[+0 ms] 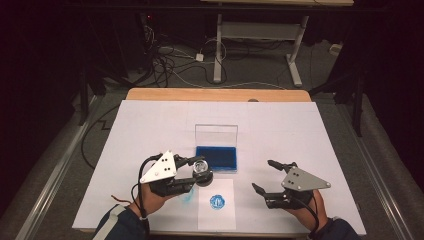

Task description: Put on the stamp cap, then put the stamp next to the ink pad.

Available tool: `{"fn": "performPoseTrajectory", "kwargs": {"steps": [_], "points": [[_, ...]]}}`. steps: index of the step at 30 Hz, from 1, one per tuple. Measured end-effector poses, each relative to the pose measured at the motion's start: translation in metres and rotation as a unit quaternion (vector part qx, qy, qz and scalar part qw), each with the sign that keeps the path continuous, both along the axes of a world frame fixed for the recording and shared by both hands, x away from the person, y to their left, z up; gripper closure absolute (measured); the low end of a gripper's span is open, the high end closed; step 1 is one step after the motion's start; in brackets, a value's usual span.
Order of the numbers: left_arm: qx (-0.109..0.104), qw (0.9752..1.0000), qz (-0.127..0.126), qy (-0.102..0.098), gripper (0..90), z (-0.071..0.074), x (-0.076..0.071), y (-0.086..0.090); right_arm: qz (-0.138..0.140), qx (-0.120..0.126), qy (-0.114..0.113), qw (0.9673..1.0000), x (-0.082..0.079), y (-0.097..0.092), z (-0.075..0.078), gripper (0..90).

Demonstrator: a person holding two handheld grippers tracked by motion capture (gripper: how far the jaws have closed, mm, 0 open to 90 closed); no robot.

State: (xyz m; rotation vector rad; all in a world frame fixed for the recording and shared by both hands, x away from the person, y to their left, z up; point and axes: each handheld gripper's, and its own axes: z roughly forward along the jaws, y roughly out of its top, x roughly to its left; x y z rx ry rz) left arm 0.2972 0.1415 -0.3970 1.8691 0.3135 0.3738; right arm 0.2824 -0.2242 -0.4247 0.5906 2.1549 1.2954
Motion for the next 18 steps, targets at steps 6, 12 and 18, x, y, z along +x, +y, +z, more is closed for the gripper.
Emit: {"fn": "performPoseTrajectory", "kwargs": {"steps": [6,12,18], "points": [[0.001,0.9999,0.014,-0.004,54.1,0.002,-0.001,0.011,-0.020,-0.002,-0.006,0.9998,-0.007,-0.017,0.001,19.0],[-0.001,0.9994,0.033,-0.006,54.1,0.004,0.004,0.024,-0.038,0.002,-0.008,0.9992,-0.013,-0.033,0.000,19.4],[0.000,0.9991,0.042,-0.002,54.1,0.004,0.008,0.029,-0.048,-0.001,-0.006,0.9988,-0.016,-0.040,-0.002,19.4]]}}
